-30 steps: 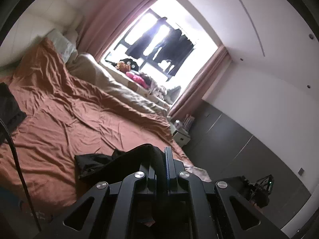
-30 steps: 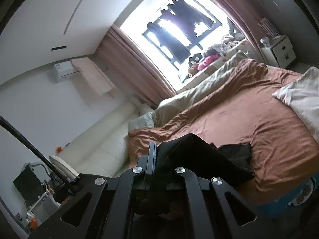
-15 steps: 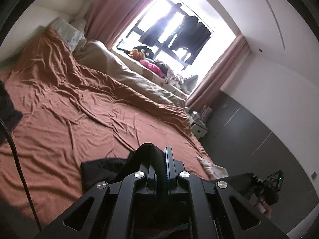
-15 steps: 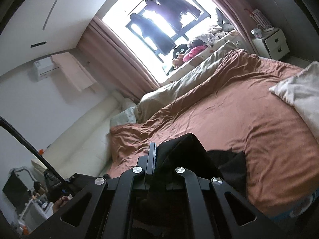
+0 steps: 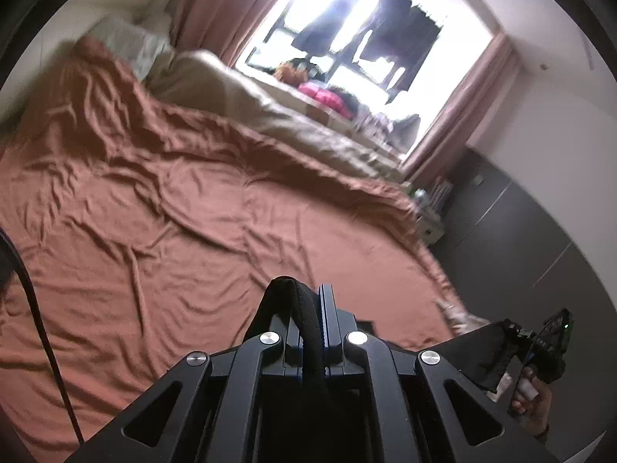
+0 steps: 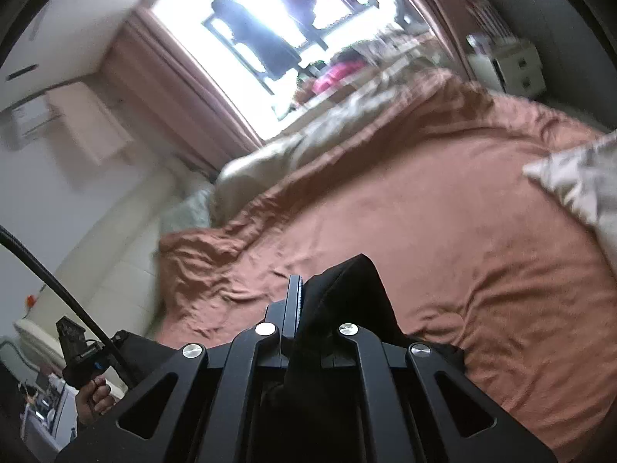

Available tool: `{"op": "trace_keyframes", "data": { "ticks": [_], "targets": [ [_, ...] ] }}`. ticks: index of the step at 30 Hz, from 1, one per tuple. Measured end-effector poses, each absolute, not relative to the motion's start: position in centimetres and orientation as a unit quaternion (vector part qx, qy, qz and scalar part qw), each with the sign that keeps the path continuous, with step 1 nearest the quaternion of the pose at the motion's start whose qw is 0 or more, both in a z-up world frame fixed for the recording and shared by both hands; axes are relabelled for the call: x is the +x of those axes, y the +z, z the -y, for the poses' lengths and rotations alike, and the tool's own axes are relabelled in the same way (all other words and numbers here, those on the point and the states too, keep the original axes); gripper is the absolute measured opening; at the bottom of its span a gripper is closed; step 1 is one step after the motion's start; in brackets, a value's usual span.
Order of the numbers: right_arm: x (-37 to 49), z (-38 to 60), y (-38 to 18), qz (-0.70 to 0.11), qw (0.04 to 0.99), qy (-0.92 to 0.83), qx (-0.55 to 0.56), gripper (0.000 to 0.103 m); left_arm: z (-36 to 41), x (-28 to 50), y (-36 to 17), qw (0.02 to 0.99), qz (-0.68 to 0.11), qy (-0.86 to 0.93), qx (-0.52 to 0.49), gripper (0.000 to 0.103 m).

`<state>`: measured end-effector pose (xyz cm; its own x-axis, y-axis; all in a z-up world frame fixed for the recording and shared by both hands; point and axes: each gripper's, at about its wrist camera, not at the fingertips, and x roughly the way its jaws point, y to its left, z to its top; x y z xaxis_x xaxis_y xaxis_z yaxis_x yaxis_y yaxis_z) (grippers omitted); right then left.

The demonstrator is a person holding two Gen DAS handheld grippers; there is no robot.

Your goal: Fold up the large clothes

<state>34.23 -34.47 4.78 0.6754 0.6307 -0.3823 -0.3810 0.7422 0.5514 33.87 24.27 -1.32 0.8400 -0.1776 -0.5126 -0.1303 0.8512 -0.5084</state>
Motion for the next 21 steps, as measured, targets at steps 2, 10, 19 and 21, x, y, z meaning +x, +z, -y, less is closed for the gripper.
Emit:
{"op": "trace_keyframes", "data": {
  "ticks": [2, 10, 19, 21],
  "targets": [
    [35.9, 33.3, 3.2, -0.308, 0.887, 0.269, 0.215, 0.002, -24.7, 35.3, -3.8, 0.911, -0.304, -0.006, -0.279, 0.007],
    [40.5, 30.4, -1.1, -0.377, 0.871, 0.226, 0.217, 0.009, -26.8, 39.8, -12.8, 0.87, -0.377, 0.031, -0.317, 0.007],
    [42.4, 28.8, 0.1, -0.385, 0.876, 0.194, 0.216, 0.089, -27.7, 42.1, -15.7, 0.845, -0.418, 0.046, -0.329, 0.026],
    [42.1, 28.8, 0.9, -0.379, 0.879, 0.194, 0.215, 0.089, -27.7, 41.7, -15.7, 0.845, -0.415, 0.043, -0.334, 0.047]
  ]
}}
